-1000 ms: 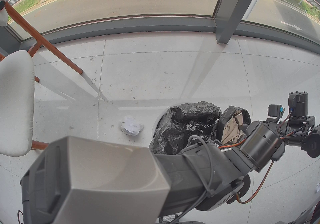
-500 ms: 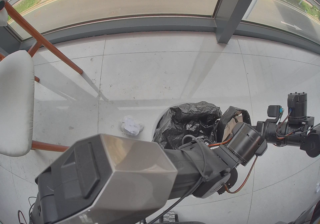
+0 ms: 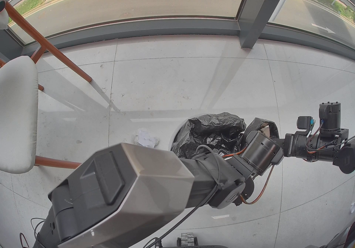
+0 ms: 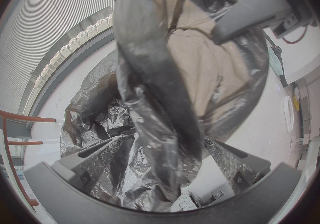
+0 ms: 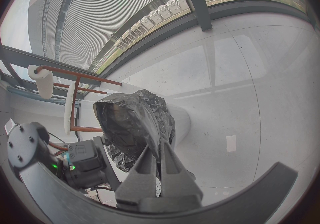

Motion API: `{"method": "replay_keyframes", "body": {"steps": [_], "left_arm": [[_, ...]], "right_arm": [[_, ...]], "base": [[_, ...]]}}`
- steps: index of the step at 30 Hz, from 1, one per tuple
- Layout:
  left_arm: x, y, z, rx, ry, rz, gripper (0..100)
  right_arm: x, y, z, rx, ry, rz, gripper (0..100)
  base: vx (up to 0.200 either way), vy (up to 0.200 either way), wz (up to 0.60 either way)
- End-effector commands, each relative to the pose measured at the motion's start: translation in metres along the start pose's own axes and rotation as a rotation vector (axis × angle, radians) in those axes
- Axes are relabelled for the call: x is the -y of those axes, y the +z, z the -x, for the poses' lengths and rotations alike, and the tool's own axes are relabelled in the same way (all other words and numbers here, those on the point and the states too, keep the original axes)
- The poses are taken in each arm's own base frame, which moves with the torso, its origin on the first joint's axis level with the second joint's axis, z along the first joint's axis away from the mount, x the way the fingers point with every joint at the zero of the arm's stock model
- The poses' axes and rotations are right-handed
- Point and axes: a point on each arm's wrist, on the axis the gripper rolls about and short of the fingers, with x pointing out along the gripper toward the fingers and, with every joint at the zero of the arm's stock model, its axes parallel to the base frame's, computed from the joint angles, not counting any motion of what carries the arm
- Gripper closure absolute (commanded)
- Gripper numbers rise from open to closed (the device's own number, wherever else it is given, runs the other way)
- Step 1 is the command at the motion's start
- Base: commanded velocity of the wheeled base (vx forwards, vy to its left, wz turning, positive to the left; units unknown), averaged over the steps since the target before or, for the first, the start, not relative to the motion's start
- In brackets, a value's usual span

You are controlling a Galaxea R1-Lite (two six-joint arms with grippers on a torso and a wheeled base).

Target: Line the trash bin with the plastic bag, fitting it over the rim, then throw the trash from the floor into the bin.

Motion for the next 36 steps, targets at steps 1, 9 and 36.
{"method": "replay_keyframes", "body": {"steps": [1, 9, 36], "left_arm": [[-0.001, -0.001, -0.006, -0.005, 0.006, 0.008, 0], [-0.001, -0.002, -0.006, -0.008, 0.005, 0.007, 100], [-0.150, 0.063, 0.043, 0.162, 0.086, 0.180, 100]], "right_arm": [[0.000, 0.001, 0.000, 0.003, 0.000, 0.001, 100], [0.000, 0.002, 0.000, 0.007, 0.002, 0.002, 100], [-0.002, 0.031, -0.006, 0.077, 0.043, 0.031, 100]], "base": [[0.000, 0.000, 0.00], [0.000, 0.000, 0.00], [0.000, 0.000, 0.00]]}}
